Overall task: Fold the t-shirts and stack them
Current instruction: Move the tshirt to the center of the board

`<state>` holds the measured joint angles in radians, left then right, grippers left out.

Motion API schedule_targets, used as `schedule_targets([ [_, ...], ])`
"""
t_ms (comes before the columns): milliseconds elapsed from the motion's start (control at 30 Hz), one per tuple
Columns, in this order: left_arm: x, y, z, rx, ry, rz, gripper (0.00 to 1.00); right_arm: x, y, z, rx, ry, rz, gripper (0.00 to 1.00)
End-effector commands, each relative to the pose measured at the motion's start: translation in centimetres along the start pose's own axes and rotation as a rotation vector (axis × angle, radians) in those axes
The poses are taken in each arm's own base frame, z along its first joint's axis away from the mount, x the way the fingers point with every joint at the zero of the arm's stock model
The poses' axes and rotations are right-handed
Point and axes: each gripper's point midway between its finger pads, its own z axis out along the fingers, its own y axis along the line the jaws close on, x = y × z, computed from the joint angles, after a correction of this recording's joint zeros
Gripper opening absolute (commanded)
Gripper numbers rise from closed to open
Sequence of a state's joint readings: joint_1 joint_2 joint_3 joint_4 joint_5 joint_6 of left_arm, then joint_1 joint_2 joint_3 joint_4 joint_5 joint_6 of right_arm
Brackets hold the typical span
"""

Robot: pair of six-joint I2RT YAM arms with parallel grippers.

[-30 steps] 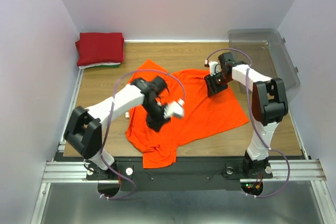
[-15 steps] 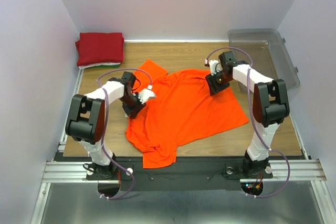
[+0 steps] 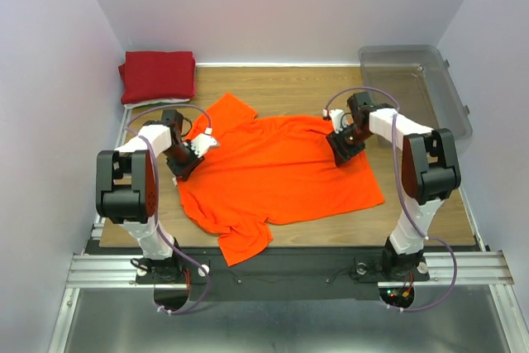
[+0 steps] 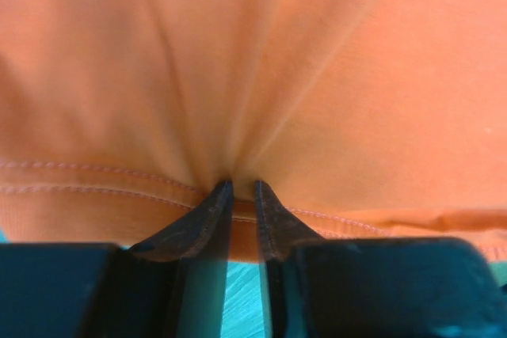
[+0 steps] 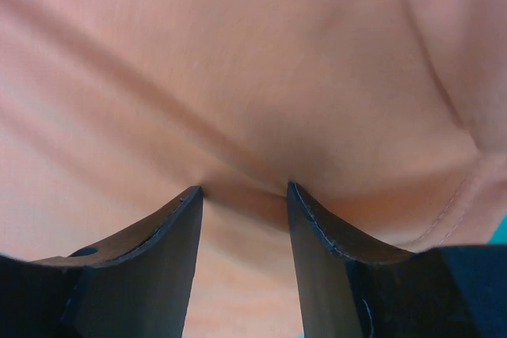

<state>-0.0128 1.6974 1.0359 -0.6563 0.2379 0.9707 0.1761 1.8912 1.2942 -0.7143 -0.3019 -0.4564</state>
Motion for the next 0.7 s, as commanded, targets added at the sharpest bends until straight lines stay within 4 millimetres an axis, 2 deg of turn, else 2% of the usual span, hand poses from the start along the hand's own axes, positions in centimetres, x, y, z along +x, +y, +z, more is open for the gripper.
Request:
schedule_targets([
  [0,0.7,-2.6,-1.8,0.147,0.031,0.066,0.32,4.1,4.1,-2.7,-0.188,0.119,-0.067,0.53],
  [33,-0.3,-3.0,-2.3,0.174,-0.013,0.078,0.33,3.5,4.5,-3.8,-0.197,0.094,-0.074,0.53],
  [67,-1.6,-2.5,-3.5,0.168,-0.052,0.083,0.33,2.9,4.3,-4.3,-0.188,0.069,-0.079,0.54],
  [133,-3.5,-2.0,-4.5,0.164,-0.12,0.088,0.34,1.0,3.8,-5.2,-0.167,0.009,-0.076,0.54],
  [167,-4.7,-1.9,-4.8,0.17,-0.167,0.06,0.34,-0.7,3.2,-5.6,-0.152,-0.034,-0.075,0.54],
  [200,-6.3,-0.5,-5.2,0.136,-0.211,0.058,0.33,-1.4,3.2,-5.6,-0.155,-0.054,-0.054,0.54],
  [233,-7.1,0.1,-5.2,0.127,-0.235,0.041,0.33,-2.0,3.0,-5.3,-0.152,-0.064,-0.047,0.54],
  [300,-9.0,1.5,-5.2,0.102,-0.291,-0.001,0.33,-2.7,1.9,-3.9,-0.144,-0.061,-0.03,0.52],
  [400,-9.7,3.0,-3.1,0.088,-0.296,-0.062,0.32,-2.4,0.8,-1.6,-0.131,-0.023,-0.001,0.49],
  [500,-9.3,3.4,-1.7,0.077,-0.281,-0.092,0.31,-2.1,0.2,-0.3,-0.116,-0.007,0.004,0.47],
  [600,-7.4,2.6,0.4,0.081,-0.234,-0.114,0.28,-0.6,0.0,0.8,-0.111,0.03,0.012,0.46],
  [633,-7.0,2.4,0.6,0.075,-0.224,-0.113,0.27,0.4,0.3,1.1,-0.115,0.054,0.014,0.46],
  [667,-6.2,2.1,0.9,0.07,-0.202,-0.113,0.25,0.8,0.6,0.8,-0.116,0.054,0.014,0.46],
])
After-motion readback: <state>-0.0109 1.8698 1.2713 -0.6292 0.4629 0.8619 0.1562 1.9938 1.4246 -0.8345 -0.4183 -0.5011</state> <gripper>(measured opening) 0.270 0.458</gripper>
